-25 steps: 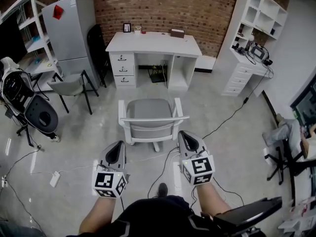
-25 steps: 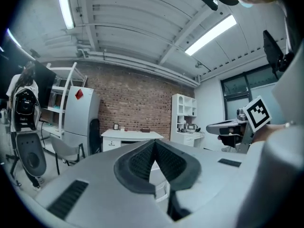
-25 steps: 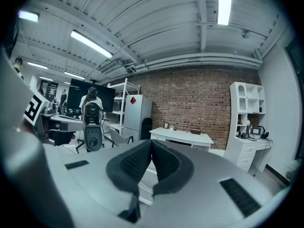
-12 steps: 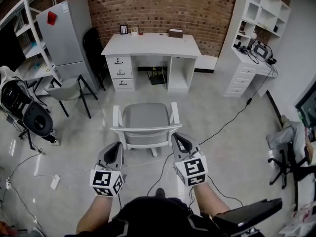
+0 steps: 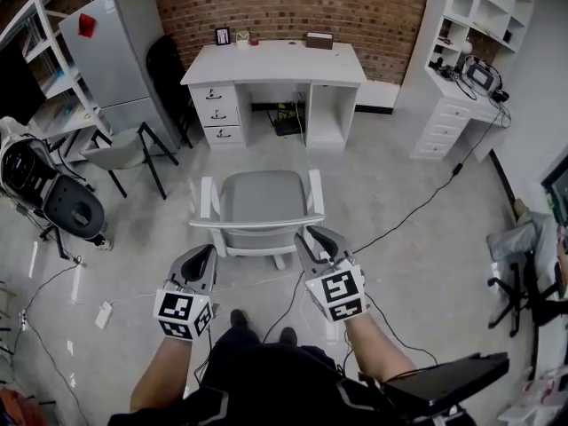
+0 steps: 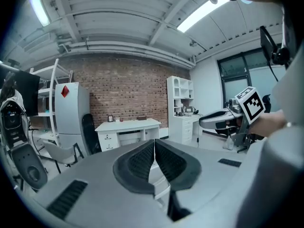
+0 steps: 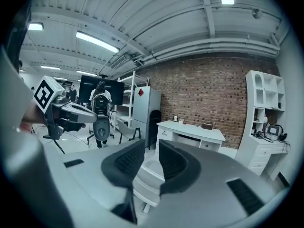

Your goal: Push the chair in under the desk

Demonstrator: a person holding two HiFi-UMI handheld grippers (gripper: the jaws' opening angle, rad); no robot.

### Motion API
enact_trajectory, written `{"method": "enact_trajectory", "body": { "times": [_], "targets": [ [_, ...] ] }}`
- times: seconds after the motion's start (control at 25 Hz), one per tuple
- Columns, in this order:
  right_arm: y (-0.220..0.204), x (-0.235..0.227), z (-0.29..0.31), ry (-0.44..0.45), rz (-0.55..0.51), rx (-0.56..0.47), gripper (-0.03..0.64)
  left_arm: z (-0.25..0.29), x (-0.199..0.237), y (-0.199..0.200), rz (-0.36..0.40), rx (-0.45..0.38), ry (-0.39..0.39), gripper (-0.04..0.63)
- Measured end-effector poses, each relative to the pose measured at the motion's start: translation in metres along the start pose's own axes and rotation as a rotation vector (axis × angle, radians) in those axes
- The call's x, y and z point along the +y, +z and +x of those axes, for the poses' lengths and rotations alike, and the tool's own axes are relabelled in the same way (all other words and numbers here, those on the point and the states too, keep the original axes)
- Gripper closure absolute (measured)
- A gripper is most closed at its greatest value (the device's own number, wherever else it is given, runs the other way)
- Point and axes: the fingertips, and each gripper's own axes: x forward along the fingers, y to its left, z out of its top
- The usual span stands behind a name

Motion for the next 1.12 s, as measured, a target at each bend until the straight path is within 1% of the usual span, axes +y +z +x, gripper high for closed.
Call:
{"method": "enact_trajectory", "body": {
  "times": [0.12, 0.2, 0.48, 0.52, 0.56, 0.6, 0.76, 0.92, 1.0, 1.12],
  "targets": [
    [-0.013, 0.000, 0.014, 0.016, -0.015, 0.029, 0.503, 0.012, 0.005, -0.008, 0.026, 0.019, -0.007, 0.586],
    [-0.019, -0.001, 0.024, 0.021, -0.026, 0.051, 0.494, 0.020, 0.009, -0.012, 0.031, 0.025, -0.016, 0.586],
    [-0.026, -0.004, 0.061, 0.047, -0.080, 0.116, 0.460, 0.049, 0.028, -0.024, 0.068, 0.060, -0.047, 0.583],
    [-0.028, -0.004, 0.066, 0.052, -0.084, 0.129, 0.457, 0.054, 0.030, -0.027, 0.078, 0.074, -0.058, 0.557],
    [-0.031, -0.004, 0.073, 0.058, -0.089, 0.142, 0.452, 0.059, 0.033, -0.032, 0.092, 0.092, -0.071, 0.490],
    [-0.034, -0.003, 0.081, 0.067, -0.097, 0.158, 0.444, 0.064, 0.038, -0.036, 0.110, 0.113, -0.082, 0.454],
    [-0.051, 0.004, 0.112, 0.122, -0.156, 0.235, 0.411, 0.086, 0.056, -0.058, 0.205, 0.199, -0.118, 0.446],
    [-0.073, 0.013, 0.136, 0.186, -0.231, 0.316, 0.383, 0.106, 0.062, -0.092, 0.313, 0.311, -0.173, 0.402],
    [-0.085, 0.017, 0.147, 0.212, -0.263, 0.354, 0.377, 0.116, 0.063, -0.106, 0.352, 0.358, -0.206, 0.390],
    [-0.107, 0.023, 0.162, 0.256, -0.315, 0.417, 0.361, 0.131, 0.065, -0.127, 0.396, 0.406, -0.237, 0.387]
  ]
}}
